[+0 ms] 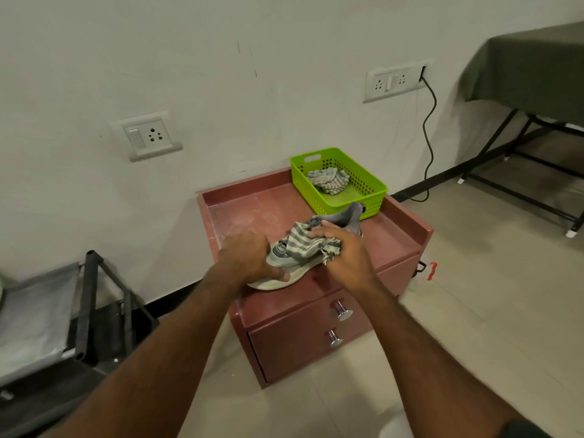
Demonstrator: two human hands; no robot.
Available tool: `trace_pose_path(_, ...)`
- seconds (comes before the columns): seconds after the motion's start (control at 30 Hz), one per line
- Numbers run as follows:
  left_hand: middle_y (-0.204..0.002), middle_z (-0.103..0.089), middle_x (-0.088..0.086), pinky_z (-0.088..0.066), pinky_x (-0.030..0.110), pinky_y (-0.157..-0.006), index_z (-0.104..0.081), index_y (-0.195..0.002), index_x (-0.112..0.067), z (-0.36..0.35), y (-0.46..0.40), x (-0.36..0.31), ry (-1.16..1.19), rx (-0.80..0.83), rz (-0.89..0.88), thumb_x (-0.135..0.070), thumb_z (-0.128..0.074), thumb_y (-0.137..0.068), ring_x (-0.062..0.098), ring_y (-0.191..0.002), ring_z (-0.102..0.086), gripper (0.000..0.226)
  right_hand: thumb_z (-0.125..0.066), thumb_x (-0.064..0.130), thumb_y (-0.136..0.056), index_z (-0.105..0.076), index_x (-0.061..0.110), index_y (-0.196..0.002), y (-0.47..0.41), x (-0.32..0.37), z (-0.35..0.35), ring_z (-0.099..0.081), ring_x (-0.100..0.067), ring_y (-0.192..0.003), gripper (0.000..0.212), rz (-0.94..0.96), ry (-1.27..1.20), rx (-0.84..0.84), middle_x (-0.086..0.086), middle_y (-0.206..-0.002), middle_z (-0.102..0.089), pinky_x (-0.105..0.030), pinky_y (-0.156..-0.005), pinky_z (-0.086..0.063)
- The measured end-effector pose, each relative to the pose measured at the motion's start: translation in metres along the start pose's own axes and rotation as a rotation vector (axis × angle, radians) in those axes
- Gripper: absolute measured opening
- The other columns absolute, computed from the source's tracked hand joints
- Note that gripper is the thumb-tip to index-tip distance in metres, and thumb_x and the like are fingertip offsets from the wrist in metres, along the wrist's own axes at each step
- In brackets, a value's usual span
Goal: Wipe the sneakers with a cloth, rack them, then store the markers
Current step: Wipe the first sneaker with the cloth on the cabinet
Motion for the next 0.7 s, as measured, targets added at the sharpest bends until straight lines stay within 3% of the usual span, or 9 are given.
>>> trace_pose_path(0.07,-0.08,-0.058,0.0,-0.044,0.039,-0.081,-0.067,-0.087,-0.019,0.0,0.02,-0.014,-0.063,-0.026,0.005,-0.087,-0.058,-0.067,0.023,-0.089,-0.06,0.071,-0.058,-0.011,-0.075,-0.076,0.029,-0.097,0.003,0.003,0.007,-0.062,-0.008,-0.115,0.049,-0.032,-0.114,-0.081,0.006,-0.109,-0.072,-0.032,-0.099,-0.049)
trace_pose_path(0.17,-0.099,-0.067,0.006,-0.042,0.04,-0.087,-0.068,-0.102,-0.018,0.002,0.044,-0.029,-0.084,-0.036,0.048,-0.079,-0.051,-0.081,0.026,-0.099,-0.061,0.067,-0.056,-0.012,-0.08,-0.075,0.018,-0.095,0.012,0.008,0.036,-0.066,0.004,-0.086,0.038,-0.147,-0.212,-0.317,0.01,-0.093,-0.072,-0.017,-0.08,-0.049)
trace_pose_path(0.23,-0.108,-0.067,0.008,-0.042,0.041,-0.091,-0.066,-0.109,-0.017,0.004,0.058,-0.04,-0.12,-0.041,0.076,-0.071,-0.047,-0.09,0.028,-0.104,-0.061,0.061,-0.064,-0.004,-0.083,-0.076,0.016,-0.1,0.023,0.01,0.047,-0.068,-0.003,-0.089,0.029,-0.204,-0.206,-0.41,0.008,-0.093,-0.073,-0.018,-0.077,-0.051)
trace_pose_path(0.3,-0.112,-0.067,0.008,-0.041,0.042,-0.094,-0.065,-0.111,-0.016,0.009,0.07,-0.052,-0.151,-0.064,0.09,-0.06,-0.045,-0.097,0.03,-0.107,-0.061,0.051,-0.064,-0.002,-0.085,-0.075,0.014,-0.103,0.028,0.014,0.036,-0.068,-0.015,-0.097,0.027,-0.241,-0.2,-0.304,0.001,-0.099,-0.073,-0.026,-0.084,-0.053)
trace_pose_path(0.4,-0.111,-0.068,0.007,-0.037,0.045,-0.097,-0.066,-0.109,-0.017,0.018,0.084,-0.062,-0.117,-0.073,0.132,-0.053,-0.042,-0.101,0.029,-0.107,-0.062,0.044,-0.062,-0.001,-0.087,-0.076,0.02,-0.102,0.041,0.021,0.022,-0.067,-0.013,-0.102,0.029,-0.276,-0.341,-0.255,0.004,-0.104,-0.073,-0.029,-0.091,-0.055)
trace_pose_path(0.5,-0.105,-0.069,0.007,-0.037,0.047,-0.098,-0.067,-0.103,-0.017,0.027,0.095,-0.059,0.027,-0.107,0.201,-0.054,-0.04,-0.1,0.029,-0.103,-0.063,0.046,-0.063,0.007,-0.085,-0.07,0.025,-0.092,0.051,0.017,0.033,-0.069,-0.019,-0.092,0.021,-0.41,-0.555,-0.427,0.002,-0.095,-0.073,-0.045,-0.086,-0.058)
trace_pose_path(0.6,-0.092,-0.067,0.005,-0.039,0.046,-0.094,-0.064,-0.089,-0.018,0.035,0.114,-0.048,0.146,-0.166,0.252,-0.053,-0.041,-0.099,0.027,-0.093,-0.063,0.043,-0.064,0.01,-0.092,-0.058,0.029,-0.087,0.062,0.012,0.042,-0.067,-0.019,-0.089,0.021,-0.522,-0.68,-0.534,0.005,-0.093,-0.067,-0.048,-0.085,-0.059)
trace_pose_path(0.7,-0.081,-0.057,0.0,-0.042,0.045,-0.092,-0.061,-0.086,-0.018,0.028,0.134,-0.024,0.23,-0.166,0.321,-0.051,-0.039,-0.1,0.023,-0.078,-0.054,0.042,-0.064,0.014,-0.093,-0.061,0.027,-0.087,0.064,0.015,0.032,-0.066,-0.022,-0.093,0.015,-0.529,-0.587,-0.442,0.005,-0.092,-0.068,-0.048,-0.085,-0.058)
Point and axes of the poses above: each hand's wrist, its own y-axis away from the middle knuckle, its own z-axis out of the back of the hand, x = y × z, the point moved 9 cm from there along -y, towards the middle knuckle
